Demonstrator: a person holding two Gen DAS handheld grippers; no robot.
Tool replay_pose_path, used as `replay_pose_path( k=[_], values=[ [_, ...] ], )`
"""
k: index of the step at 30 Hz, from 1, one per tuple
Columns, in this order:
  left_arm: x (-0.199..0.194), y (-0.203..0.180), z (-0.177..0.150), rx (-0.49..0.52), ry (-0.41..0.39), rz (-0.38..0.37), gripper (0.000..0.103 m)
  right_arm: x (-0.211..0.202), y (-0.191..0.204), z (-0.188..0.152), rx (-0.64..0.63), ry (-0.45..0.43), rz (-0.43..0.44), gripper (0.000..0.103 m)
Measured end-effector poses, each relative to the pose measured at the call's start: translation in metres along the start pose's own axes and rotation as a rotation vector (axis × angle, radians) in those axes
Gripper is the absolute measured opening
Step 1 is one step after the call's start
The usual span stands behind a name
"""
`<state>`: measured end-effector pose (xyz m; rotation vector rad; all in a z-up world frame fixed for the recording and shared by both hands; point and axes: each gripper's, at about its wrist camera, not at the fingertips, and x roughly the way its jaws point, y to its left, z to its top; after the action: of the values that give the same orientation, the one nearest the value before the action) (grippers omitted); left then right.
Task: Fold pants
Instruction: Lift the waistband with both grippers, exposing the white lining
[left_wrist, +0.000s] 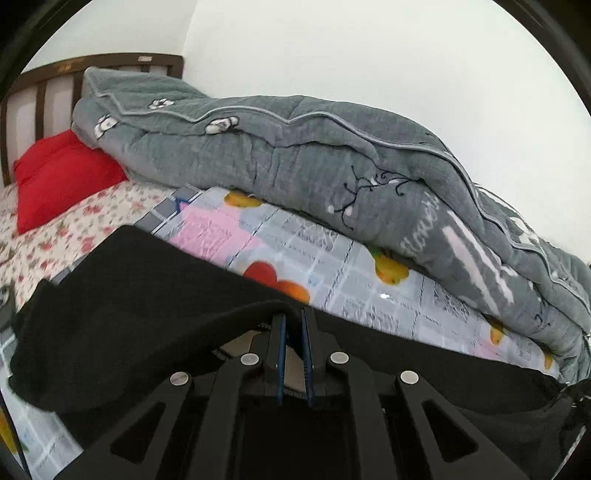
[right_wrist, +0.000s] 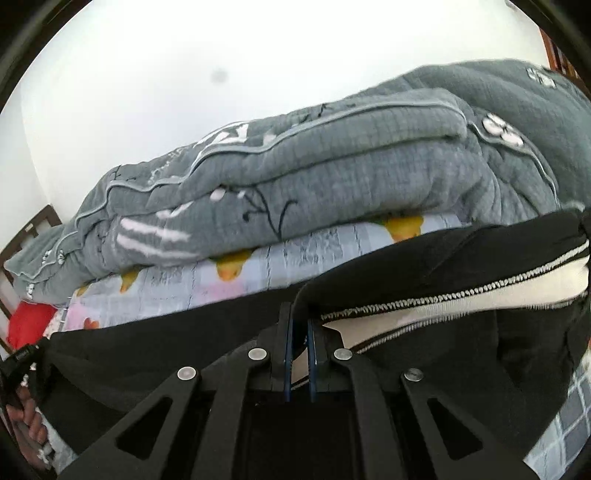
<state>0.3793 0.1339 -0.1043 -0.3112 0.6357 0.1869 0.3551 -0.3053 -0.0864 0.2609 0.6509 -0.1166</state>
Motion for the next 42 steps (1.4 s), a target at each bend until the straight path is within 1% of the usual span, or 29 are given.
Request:
replay_pose_path(
  k=[3,5,6,7,8,10,11,12,13,15,16,17,19,21,24,27,30,33,35,42],
  values=[
    [0.019,-0.008,0.0,0.014,0.001,0.022,0.009,0.015,-0.002,0.005,0.002,-0.01,-0.012,0.006],
    [0.029,-0.012,-0.003,0.032,0.001,0.04,0.009,0.03,-0.005,0.003,0.014,0.011,-0.012,0.006],
    [0.034,-0.013,-0.006,0.04,0.0,0.046,0.011,0.038,-0.006,0.001,0.01,0.024,-0.017,0.006],
    [0.038,-0.014,-0.011,0.044,-0.003,0.047,0.011,0.046,-0.006,-0.002,-0.002,0.04,-0.025,0.007],
    [0.04,-0.013,-0.015,0.048,-0.007,0.046,0.013,0.053,-0.005,-0.005,-0.015,0.054,-0.031,0.009],
    [0.046,-0.013,-0.021,0.055,0.003,0.048,0.02,0.061,-0.005,-0.011,-0.03,0.056,-0.049,0.01],
    [0.048,-0.013,-0.022,0.056,0.016,0.053,0.031,0.064,-0.004,-0.013,-0.038,0.059,-0.053,0.014],
    [0.05,-0.012,-0.022,0.052,0.019,0.055,0.04,0.065,-0.004,-0.015,-0.04,0.06,-0.053,0.015],
    [0.05,-0.011,-0.023,0.044,0.018,0.064,0.044,0.065,-0.004,-0.016,-0.042,0.063,-0.055,0.016],
    [0.048,-0.01,-0.024,0.037,0.009,0.075,0.056,0.067,-0.004,-0.017,-0.043,0.066,-0.045,0.023],
    [0.046,-0.01,-0.024,0.04,0.004,0.074,0.057,0.07,-0.003,-0.019,-0.046,0.075,-0.045,0.03],
    [0.045,-0.012,-0.025,0.048,-0.004,0.074,0.058,0.073,-0.003,-0.02,-0.048,0.085,-0.049,0.034],
    [0.044,-0.016,-0.026,0.075,-0.007,0.077,0.061,0.077,-0.002,-0.021,-0.055,0.106,-0.06,0.035],
    [0.043,-0.022,-0.028,0.105,-0.008,0.08,0.066,0.077,0.0,-0.022,-0.061,0.102,-0.066,0.037],
    [0.044,-0.027,-0.029,0.134,-0.003,0.089,0.066,0.077,0.002,-0.022,-0.072,0.101,-0.08,0.039],
    [0.045,-0.026,-0.029,0.129,0.005,0.097,0.066,0.076,0.003,-0.023,-0.081,0.098,-0.088,0.039],
    [0.051,-0.023,-0.028,0.113,0.04,0.105,0.069,0.076,0.004,-0.023,-0.085,0.098,-0.09,0.039],
    [0.058,-0.019,-0.029,0.096,0.078,0.104,0.069,0.077,0.004,-0.022,-0.09,0.101,-0.092,0.039],
    [0.059,-0.019,-0.029,0.091,0.084,0.115,0.07,0.077,0.005,-0.022,-0.094,0.101,-0.094,0.039],
    [0.06,-0.019,-0.03,0.093,0.088,0.117,0.073,0.079,0.005,-0.022,-0.101,0.103,-0.091,0.041]
  ],
)
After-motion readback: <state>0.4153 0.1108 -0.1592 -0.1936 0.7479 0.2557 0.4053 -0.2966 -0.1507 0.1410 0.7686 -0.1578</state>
